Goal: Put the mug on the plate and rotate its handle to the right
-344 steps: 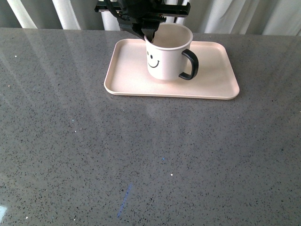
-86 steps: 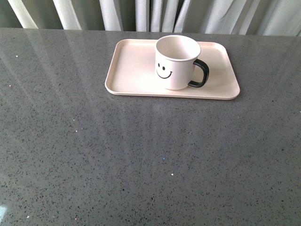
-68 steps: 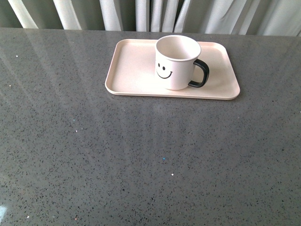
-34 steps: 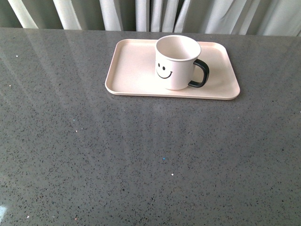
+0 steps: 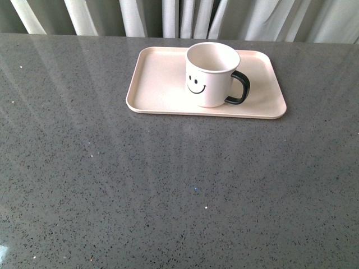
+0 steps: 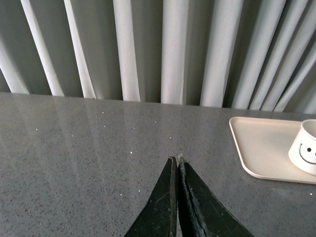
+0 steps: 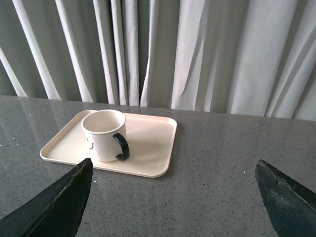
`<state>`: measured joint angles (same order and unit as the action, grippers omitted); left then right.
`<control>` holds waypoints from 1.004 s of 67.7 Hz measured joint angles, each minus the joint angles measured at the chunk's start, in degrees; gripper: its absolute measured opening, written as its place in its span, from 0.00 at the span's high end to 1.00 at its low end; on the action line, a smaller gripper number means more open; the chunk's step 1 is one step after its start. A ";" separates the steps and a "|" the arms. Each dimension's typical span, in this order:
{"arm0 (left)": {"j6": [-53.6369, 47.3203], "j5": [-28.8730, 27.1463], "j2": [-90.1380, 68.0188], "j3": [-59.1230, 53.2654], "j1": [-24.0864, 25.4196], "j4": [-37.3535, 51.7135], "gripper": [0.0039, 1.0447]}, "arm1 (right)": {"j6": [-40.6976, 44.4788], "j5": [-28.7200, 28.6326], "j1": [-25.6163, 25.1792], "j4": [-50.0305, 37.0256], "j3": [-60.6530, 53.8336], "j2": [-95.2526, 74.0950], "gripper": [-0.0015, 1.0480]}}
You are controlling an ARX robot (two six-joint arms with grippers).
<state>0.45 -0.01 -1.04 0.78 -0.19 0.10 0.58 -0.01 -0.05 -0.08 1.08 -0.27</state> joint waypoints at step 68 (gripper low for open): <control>-0.07 0.00 0.11 0.00 0.04 -0.13 0.09 | 10.38 -18.99 -6.62 3.10 20.09 -44.26 0.09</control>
<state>0.38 -0.01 -0.93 0.78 -0.14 -0.03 10.96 -19.00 -6.68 3.03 21.17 -44.53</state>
